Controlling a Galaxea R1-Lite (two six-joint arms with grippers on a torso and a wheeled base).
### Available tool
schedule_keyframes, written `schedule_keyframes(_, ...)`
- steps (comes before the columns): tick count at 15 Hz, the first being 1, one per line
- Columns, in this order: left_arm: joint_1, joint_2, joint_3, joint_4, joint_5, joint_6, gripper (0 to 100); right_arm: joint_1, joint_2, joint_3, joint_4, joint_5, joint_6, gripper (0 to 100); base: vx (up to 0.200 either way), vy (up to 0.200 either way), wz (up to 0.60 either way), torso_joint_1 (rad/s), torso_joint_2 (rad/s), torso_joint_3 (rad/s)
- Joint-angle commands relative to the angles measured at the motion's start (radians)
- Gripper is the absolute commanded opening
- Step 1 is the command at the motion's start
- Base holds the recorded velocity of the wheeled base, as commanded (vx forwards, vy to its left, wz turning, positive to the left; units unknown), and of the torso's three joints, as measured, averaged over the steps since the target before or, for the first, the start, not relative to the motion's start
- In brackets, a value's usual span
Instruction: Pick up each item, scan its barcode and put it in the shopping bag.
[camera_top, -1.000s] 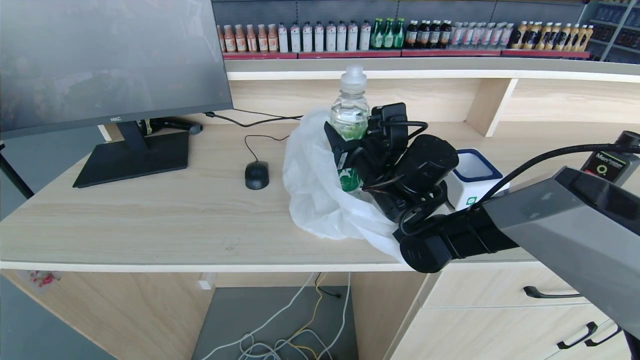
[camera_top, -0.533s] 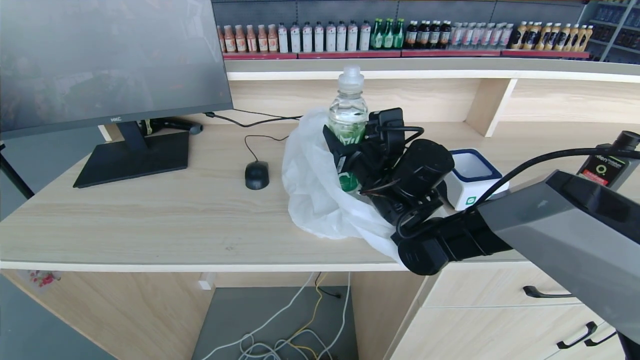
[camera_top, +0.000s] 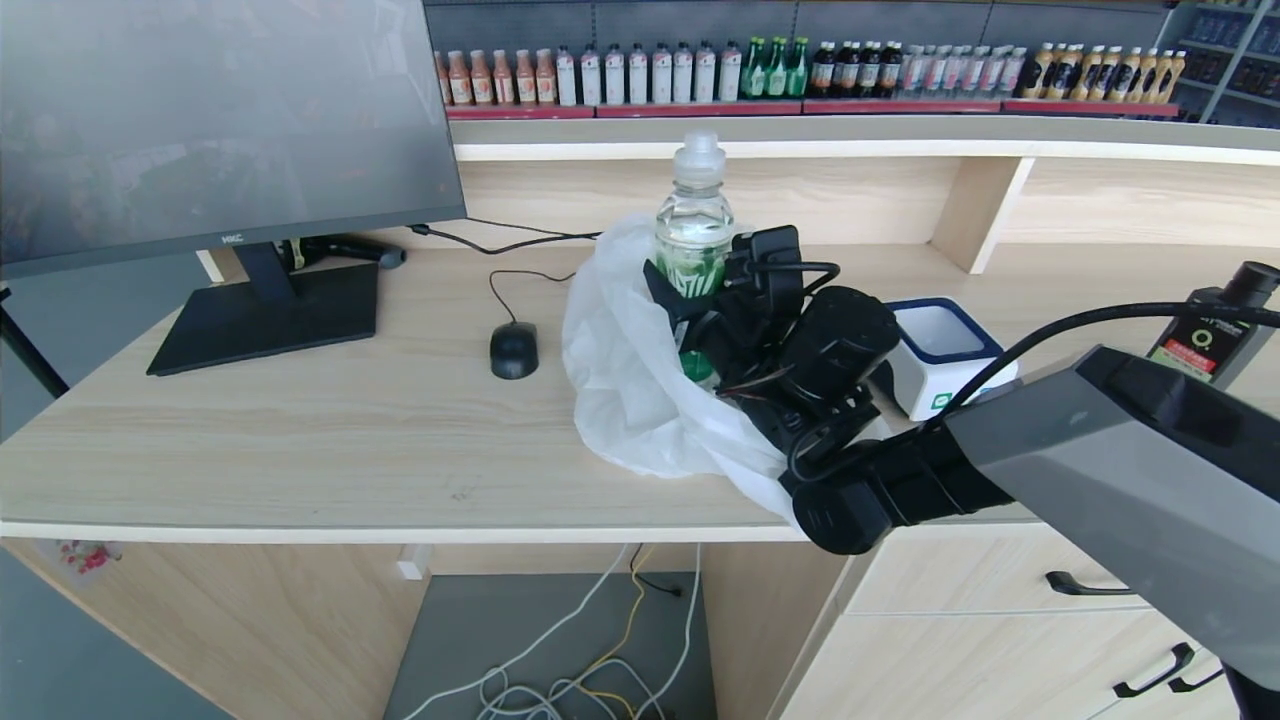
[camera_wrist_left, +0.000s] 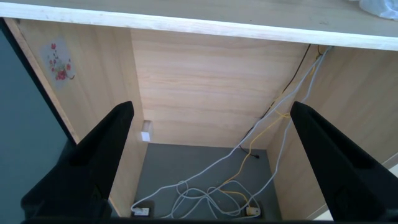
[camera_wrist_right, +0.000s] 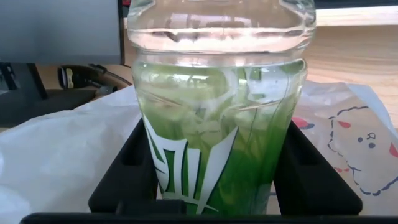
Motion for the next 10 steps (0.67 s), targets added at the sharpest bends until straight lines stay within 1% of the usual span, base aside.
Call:
schedule_keyframes(1,-0.001,0.0,0.0,0.0,0.0,0.0,100,0.002,0.002,0.0,-0.002,0.0,-0.001,0,0.0,0.0,0.0,0.0,0.0,0.0)
schedule_keyframes(7,-0.001,0.0,0.0,0.0,0.0,0.0,100,0.002,-0.002,0.0,0.001,-0.002,-0.001,0,0.0,0.0,0.0,0.0,0.0,0.0)
schedule_keyframes(8,-0.001,0.0,0.0,0.0,0.0,0.0,100,0.002,-0.002,0.002,0.0,-0.002,-0.001,100,0.0,0.0,0.0,0.0,0.0,0.0)
schedule_keyframes(10,-0.001,0.0,0.0,0.0,0.0,0.001,100,0.002,-0.002,0.0,-0.003,-0.002,0.0,100,0.0,0.0,0.0,0.0,0.0,0.0)
